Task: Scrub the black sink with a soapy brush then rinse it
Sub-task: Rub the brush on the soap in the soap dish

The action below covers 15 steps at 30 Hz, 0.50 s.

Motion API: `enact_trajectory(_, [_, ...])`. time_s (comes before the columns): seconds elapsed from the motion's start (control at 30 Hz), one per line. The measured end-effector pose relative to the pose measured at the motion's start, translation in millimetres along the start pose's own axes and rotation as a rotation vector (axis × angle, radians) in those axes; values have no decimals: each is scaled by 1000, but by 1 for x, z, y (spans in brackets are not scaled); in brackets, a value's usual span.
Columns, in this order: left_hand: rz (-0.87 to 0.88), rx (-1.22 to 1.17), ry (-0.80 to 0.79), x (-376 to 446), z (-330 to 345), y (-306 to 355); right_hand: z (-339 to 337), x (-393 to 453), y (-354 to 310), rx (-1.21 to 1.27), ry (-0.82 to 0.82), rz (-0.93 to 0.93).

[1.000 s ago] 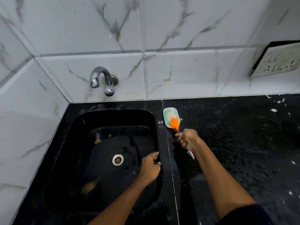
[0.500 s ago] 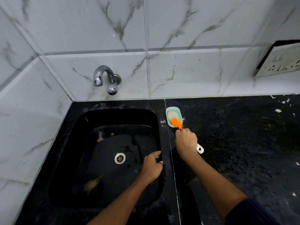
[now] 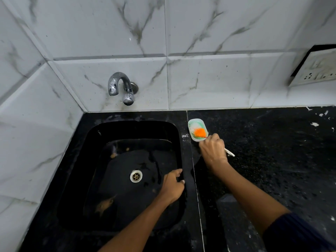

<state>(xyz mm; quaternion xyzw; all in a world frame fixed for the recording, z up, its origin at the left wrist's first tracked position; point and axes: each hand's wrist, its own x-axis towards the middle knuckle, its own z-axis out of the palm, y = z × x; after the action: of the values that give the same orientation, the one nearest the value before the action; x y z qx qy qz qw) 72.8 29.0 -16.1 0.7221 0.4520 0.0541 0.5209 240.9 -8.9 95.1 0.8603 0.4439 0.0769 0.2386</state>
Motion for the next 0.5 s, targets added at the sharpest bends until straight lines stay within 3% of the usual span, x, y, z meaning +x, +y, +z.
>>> enact_trajectory(0.17, [-6,-2,-12,0,1,-4,-11,10,35,17,146,65])
enact_trajectory(0.37, [-1,6,-21,3,2,-3,-7,0,27,111,62,92])
enact_trajectory(0.5, [-10,6,-28,4,1,-3,-8,-11,15,332,-11,199])
